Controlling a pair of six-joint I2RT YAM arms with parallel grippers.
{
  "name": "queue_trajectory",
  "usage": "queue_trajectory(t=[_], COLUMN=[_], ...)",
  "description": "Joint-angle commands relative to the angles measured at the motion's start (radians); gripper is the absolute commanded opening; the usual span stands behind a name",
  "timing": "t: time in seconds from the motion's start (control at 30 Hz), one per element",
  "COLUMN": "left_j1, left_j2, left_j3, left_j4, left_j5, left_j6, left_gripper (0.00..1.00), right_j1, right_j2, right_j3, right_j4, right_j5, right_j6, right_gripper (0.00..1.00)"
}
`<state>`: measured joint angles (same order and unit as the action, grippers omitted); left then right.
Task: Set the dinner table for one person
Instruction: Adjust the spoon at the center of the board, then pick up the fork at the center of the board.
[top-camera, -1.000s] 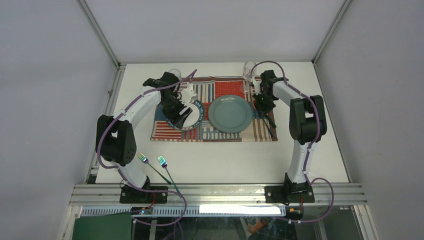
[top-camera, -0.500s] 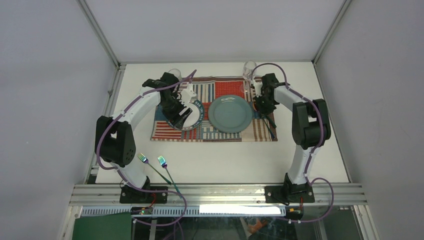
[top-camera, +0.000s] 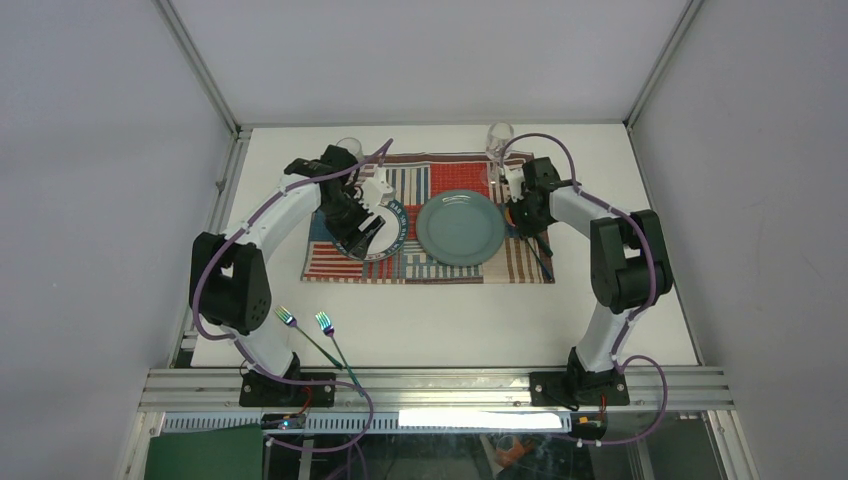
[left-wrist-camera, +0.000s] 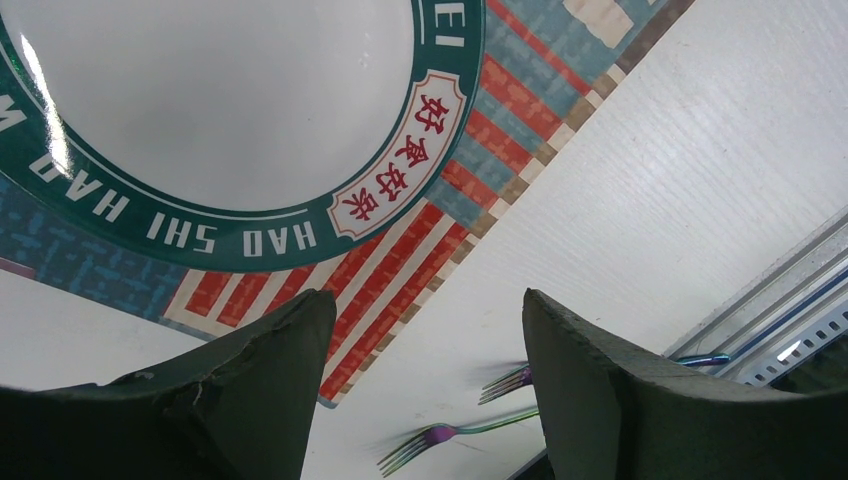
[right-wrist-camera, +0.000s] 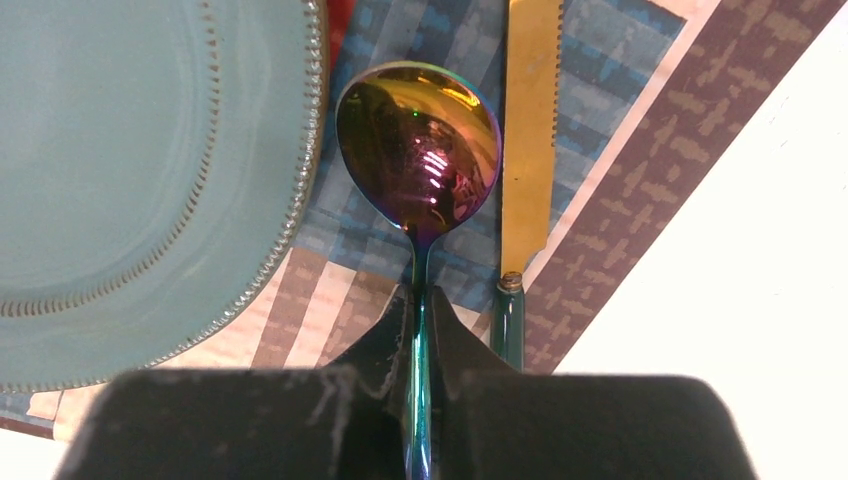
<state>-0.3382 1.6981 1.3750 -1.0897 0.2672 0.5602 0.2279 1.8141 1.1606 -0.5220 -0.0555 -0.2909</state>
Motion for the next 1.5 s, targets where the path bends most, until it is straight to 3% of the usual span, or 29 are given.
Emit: queue_trajectory(t=[0.0,0.1,0.27,0.6,0.87,1.23,1.47], left_j1=[0.010,0.011,0.011,0.010,0.011,0.011,0.011], left_j2=[-0.070,-0.080,-0.085,-0.083,-0.081,-0.084,-0.087], left_j3=[-0.010,-0.021,-0.030,-0.019,-0.017,-0.018,-0.008], left_j4=[0.030,0.031,0.036,0.034,0.031,0.025,0.025], left_j5=[0.031,0.028,0.028,0.035,0.038,0.021,0.029], left_j6=[-0.010,-0.010,-0.010,-0.008,-0.009,-0.008,-0.012], left_gripper=[0.71,0.71,0.71,0.71,0.71,0.71,0.71], right_j1=[0.011,0.012,0.013,-0.038,-0.113,-0.122,-0.122], right_j2=[-0.002,-0.013,-0.052,-0.176,-0.082,-0.058,-0.050], right_j3=[0.010,0.018,0.029,0.046,0.072,0.084,0.045], right_j4=[-0.032,-0.038,-0.050,-0.032,-0.055,-0.060,-0.039], right_j5=[0.017,0.018,0.007,0.093,0.061,0.008,0.006], right_j6=[0.008,0.007,0.022,0.015,-0.030,-0.025,-0.023], right_gripper=[0.08,0.17,0.22,0.22,0.21,0.25,0.23])
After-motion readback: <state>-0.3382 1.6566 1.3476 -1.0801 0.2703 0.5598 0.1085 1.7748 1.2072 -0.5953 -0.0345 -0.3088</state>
